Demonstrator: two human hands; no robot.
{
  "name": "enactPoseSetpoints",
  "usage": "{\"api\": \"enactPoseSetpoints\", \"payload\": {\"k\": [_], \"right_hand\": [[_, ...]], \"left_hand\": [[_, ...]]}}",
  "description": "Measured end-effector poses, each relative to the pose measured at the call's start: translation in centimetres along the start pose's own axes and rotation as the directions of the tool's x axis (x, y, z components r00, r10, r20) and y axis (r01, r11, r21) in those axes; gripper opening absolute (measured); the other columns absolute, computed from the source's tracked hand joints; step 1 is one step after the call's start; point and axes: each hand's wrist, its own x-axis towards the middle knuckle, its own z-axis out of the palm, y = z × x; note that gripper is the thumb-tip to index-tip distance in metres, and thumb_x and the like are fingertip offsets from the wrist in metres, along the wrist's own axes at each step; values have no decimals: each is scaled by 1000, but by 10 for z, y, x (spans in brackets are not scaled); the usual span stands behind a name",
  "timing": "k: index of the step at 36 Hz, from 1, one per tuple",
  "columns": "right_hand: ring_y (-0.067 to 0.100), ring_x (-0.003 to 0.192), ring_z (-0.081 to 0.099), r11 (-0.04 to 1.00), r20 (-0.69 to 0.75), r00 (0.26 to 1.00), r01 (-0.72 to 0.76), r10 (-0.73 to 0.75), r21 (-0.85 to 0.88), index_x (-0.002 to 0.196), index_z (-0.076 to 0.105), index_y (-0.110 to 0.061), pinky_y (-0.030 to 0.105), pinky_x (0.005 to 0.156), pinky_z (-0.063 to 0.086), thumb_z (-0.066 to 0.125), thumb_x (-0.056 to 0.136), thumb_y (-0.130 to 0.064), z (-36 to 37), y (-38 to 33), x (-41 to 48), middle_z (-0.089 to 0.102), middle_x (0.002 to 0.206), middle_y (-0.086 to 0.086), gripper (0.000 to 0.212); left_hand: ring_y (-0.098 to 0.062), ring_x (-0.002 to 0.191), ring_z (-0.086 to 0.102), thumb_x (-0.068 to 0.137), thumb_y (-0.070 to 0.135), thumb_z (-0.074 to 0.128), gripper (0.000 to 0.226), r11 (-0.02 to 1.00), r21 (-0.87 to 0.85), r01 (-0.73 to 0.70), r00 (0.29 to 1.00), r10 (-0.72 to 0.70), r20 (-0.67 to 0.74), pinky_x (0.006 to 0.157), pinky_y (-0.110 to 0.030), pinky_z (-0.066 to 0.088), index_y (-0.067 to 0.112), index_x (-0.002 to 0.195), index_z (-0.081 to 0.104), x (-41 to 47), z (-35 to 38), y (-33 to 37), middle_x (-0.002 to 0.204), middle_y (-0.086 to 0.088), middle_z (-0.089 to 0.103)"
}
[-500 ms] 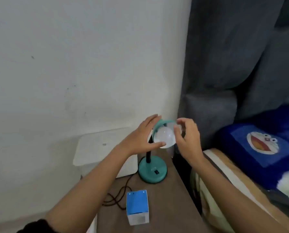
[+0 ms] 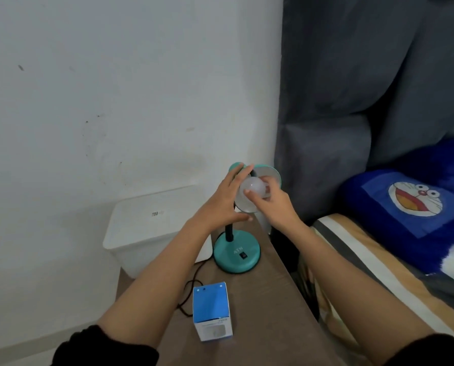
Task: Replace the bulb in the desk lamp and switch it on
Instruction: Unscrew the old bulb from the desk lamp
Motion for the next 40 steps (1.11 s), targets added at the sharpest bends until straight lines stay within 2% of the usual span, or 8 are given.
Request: {"api": "enactPoseSetpoints", "payload": {"k": [5,10,17,22,26,29,36,40], "right_hand": [[26,100,63,1000,-39,999,11,-12,-23,128,45,-18,38,88,52,64,80,-45,7,1,7,59,117,7,58],[18,106,55,997,-90,993,69,-72,-43,126,51,-18,26,87,45,73,75,-34,9,-3,9,57,115,1,57],[18,113,53,986,-56,989,132,-139,-103,126,53,-24,40,98,48,75,70,-33,6,5,11,57,124,5,61],[19,115,52,973,-24,982,184,-189,-141,128,52,-26,41,99,47,75,71,-29,0,7,10,53,127,6,61],[22,120,48,960,4,979,203,-206,-194,133,48,-23,38,102,44,74,73,-27,1,5,10,49,130,7,65],[22,125,42,929,64,970,242,-233,-280,137,42,-25,29,101,37,72,76,-24,3,4,8,42,135,7,68],[29,130,30,813,145,952,304,-268,-497,142,32,-28,41,103,38,63,83,-21,8,-1,7,34,137,7,67],[28,129,35,931,76,982,187,-172,-312,141,28,-22,40,104,37,61,84,-28,14,-3,9,36,138,10,66]], "left_hand": [[-11,142,19,72,16,78,97,998,-54,-35,999,33,-41,111,-23,22,43,141,16,3,-1,-2,154,1,18],[-9,136,29,71,13,78,92,995,-39,-87,995,85,-56,111,-18,25,34,142,25,3,-6,-5,147,0,30],[-7,136,26,72,15,79,95,996,-32,-84,996,85,15,111,-32,34,34,144,21,-1,-15,-7,149,1,25],[4,129,24,72,14,78,93,995,-21,-97,995,97,30,111,-32,35,34,144,21,-2,-16,-4,149,3,25],[2,131,25,73,14,77,92,995,-33,-96,995,97,25,111,-33,35,36,142,21,-4,-18,-4,147,4,26],[-1,132,27,73,15,77,91,995,-45,-91,995,92,26,108,-30,38,37,142,23,-6,-22,-7,147,6,27],[0,131,27,72,16,79,92,996,-44,-83,996,84,16,104,-20,38,41,140,21,-8,-25,-10,148,6,27],[-2,134,27,71,16,79,93,995,-56,-81,996,82,28,109,-32,38,40,141,22,-8,-23,-8,147,7,27]]}}
